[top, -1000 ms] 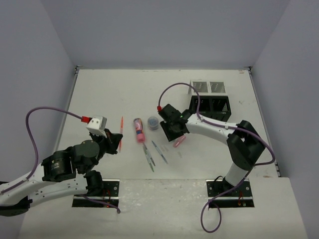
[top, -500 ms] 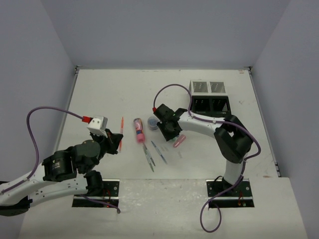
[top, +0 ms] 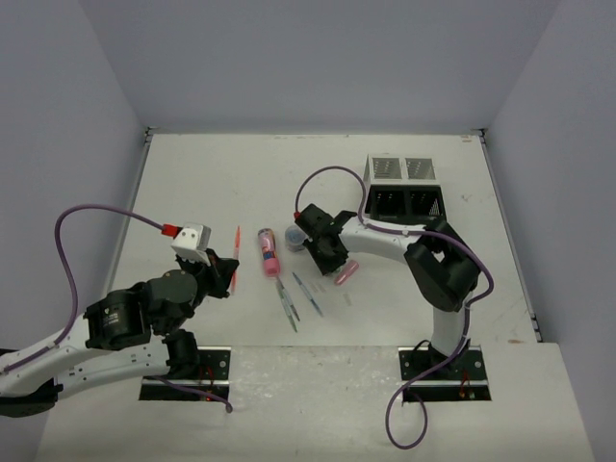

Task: Sort the stationery into containers
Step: Close the pen cap on the pen.

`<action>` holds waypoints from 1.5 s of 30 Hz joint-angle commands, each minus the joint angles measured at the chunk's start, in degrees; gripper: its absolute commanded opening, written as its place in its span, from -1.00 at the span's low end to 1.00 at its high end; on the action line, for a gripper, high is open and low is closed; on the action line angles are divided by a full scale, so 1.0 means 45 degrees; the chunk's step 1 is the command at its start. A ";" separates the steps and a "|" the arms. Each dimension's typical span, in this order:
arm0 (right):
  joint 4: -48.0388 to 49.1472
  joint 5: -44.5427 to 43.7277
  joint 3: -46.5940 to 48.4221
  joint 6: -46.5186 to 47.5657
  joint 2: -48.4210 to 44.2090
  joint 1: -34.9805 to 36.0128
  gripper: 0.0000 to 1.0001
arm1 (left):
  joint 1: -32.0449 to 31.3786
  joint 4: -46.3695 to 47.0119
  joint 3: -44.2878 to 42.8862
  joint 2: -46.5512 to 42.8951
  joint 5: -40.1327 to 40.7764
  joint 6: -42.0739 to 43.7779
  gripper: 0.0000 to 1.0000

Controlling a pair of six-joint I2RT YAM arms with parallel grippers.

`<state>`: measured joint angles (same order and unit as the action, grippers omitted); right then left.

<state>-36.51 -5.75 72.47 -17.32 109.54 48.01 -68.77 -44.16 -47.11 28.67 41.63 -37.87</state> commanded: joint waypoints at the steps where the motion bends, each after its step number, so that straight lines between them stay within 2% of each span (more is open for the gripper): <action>1: -0.0065 -0.0578 0.0467 0.0163 0.0336 0.0093 -0.49 | -0.0049 0.0361 -0.0019 0.0104 0.0183 0.0173 -1.00; 4: -0.0091 -0.0541 0.0518 0.0110 0.0510 0.0135 -0.64 | -0.0049 0.0361 -0.0019 0.0155 0.0162 0.0194 -1.00; 6: -0.0109 -0.0558 0.0536 -0.0004 0.0612 0.0190 -0.83 | -0.0049 0.0361 -0.0019 0.0173 0.0144 0.0205 -1.00; 9: -0.0162 -0.0497 0.0566 -0.0152 0.0530 0.0272 -0.97 | -0.0049 0.0380 -0.0019 0.0173 0.0144 0.0212 -1.00; 11: -0.0185 -0.0359 0.0569 -0.0175 0.0263 0.0307 -1.00 | -0.0049 0.0400 -0.0019 0.0174 0.0126 0.0232 -1.00; 15: -0.0156 -0.0394 0.0395 -0.0240 -0.1857 0.0230 -1.00 | -0.0049 0.0633 0.0036 0.0251 0.0039 0.0208 -1.00; 18: 0.0292 0.0058 0.0360 -0.0714 -0.4258 0.0018 -1.00 | -0.0049 0.1115 0.0292 0.0539 -0.0050 0.0001 -1.00; 20: 0.1581 0.0557 -0.0288 -0.1502 -0.6026 -0.0207 -1.00 | -0.0049 0.2629 0.0623 0.1295 -0.0552 -0.0394 -1.00; 22: 0.3609 0.1269 -0.1332 -0.2760 -0.7958 -0.0239 -1.00 | -0.0049 0.5110 0.1188 0.1714 -0.2223 0.0013 -1.00; 23: 0.3849 0.1554 -0.1488 -0.3125 -0.8683 -0.0239 -1.00 | -0.0049 0.5493 0.1304 0.1726 -0.2954 0.0052 -1.00; 24: 0.5779 0.1587 -0.2733 -0.3854 -1.0005 -0.0243 -1.00 | -0.0047 0.8552 0.2278 0.1811 -0.4319 0.0346 -1.00; 25: 0.6065 0.1383 -0.2782 -0.4195 -1.0680 -0.0287 -1.00 | -0.0031 0.8754 0.2691 0.1788 -0.4940 0.0342 -1.00; 27: 0.6566 0.0921 -0.3452 -0.4790 -1.2537 -0.0475 -1.00 | -0.0068 1.2237 0.3688 0.1673 -0.6122 0.0209 -1.00; 29: 0.7330 0.1422 -0.3725 -0.5103 -1.3582 -0.0589 -1.00 | -0.0049 1.3837 0.4481 0.1498 -0.6973 0.0049 -1.00; 31: 0.9670 0.3320 -0.4690 -0.5564 -1.4713 -0.0590 -1.00 | -0.0049 1.6565 0.5773 0.1321 -0.7634 -0.0245 -1.00; 33: 1.1322 0.4639 -0.5500 -0.6237 -1.5010 -0.0584 -1.00 | -0.0049 1.8250 0.6473 0.1307 -0.8311 -0.0460 -1.00; 37: 1.3248 0.7218 -0.6123 -0.5756 -1.4767 -0.0571 -1.00 | -0.0049 1.9519 0.6934 0.1442 -0.8547 -0.0803 -1.00; 40: 1.4213 0.7548 -0.6742 -0.6213 -1.4599 -0.0568 -1.00 | -0.0049 2.0670 0.7569 0.1491 -0.8654 -0.1273 -1.00; 45: 1.4458 0.7529 -0.7007 -0.6284 -1.4317 -0.0552 -1.00 | -0.0049 2.1432 0.7927 0.1622 -0.8786 -0.1574 -1.00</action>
<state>21.22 24.21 41.43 -44.06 44.56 45.36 -68.82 43.10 -12.79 35.46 3.96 -42.74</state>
